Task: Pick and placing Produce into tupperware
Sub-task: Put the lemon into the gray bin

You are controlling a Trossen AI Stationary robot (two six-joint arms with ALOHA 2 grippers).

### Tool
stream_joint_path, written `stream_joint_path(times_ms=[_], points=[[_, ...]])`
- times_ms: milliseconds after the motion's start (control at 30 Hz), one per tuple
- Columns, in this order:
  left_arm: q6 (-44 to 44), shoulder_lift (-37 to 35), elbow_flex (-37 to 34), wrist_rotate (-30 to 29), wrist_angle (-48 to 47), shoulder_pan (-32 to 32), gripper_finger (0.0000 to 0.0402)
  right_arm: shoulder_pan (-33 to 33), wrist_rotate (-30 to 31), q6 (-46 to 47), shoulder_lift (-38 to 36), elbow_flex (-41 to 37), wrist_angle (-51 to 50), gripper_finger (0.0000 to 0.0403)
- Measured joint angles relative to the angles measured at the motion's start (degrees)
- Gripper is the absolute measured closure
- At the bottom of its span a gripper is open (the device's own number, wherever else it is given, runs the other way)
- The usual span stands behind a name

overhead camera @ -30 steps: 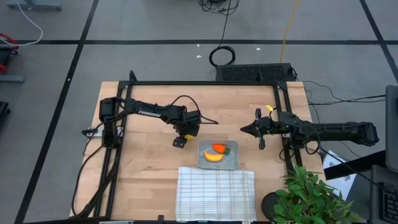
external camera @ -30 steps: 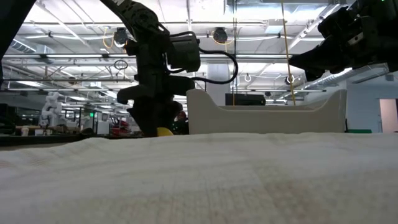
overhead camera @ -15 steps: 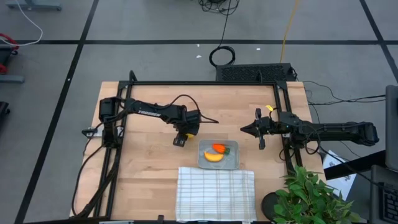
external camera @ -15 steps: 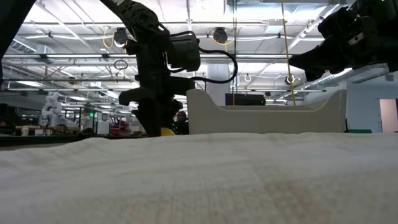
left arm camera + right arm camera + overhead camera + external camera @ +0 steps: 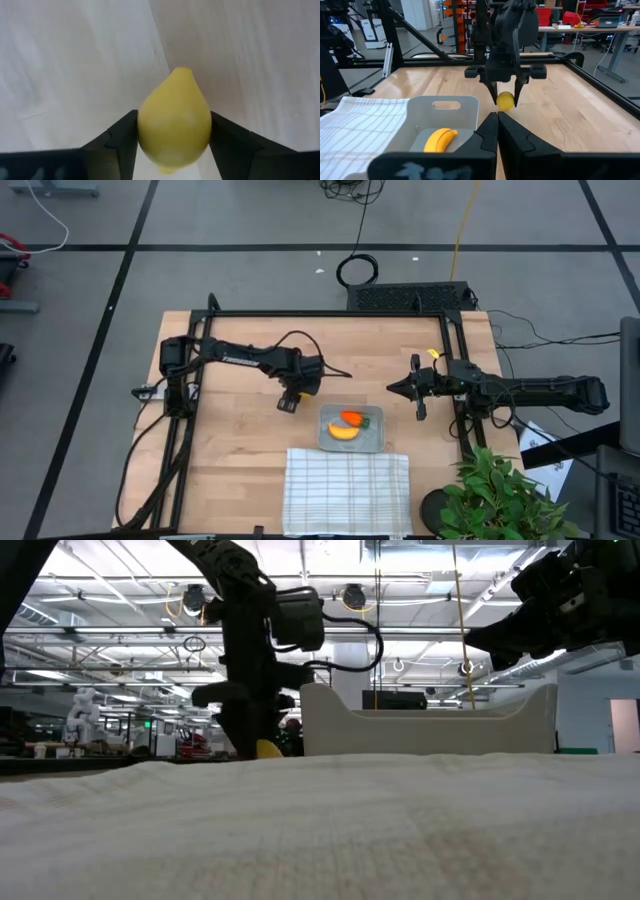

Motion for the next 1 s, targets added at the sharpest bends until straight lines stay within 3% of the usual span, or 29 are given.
stream_joint_path(times_ms=[500, 700, 1000], points=[[0.8, 0.0, 19.1, 0.1, -14.6, -0.1, 0.0202, 0.0, 0.0, 0.0, 0.0, 0.0, 0.0, 0.0403], [-1.0, 0.0, 23.3, 3.7, -13.5, -1.2, 0.0204, 0.0, 0.0, 0.0, 0.0, 0.0, 0.0, 0.0403], [-2.6, 0.0, 23.6, 7.2, -5.2, -7.1, 0.0203, 0.0, 0.0, 0.0, 0.0, 0.0, 0.0, 0.0403]])
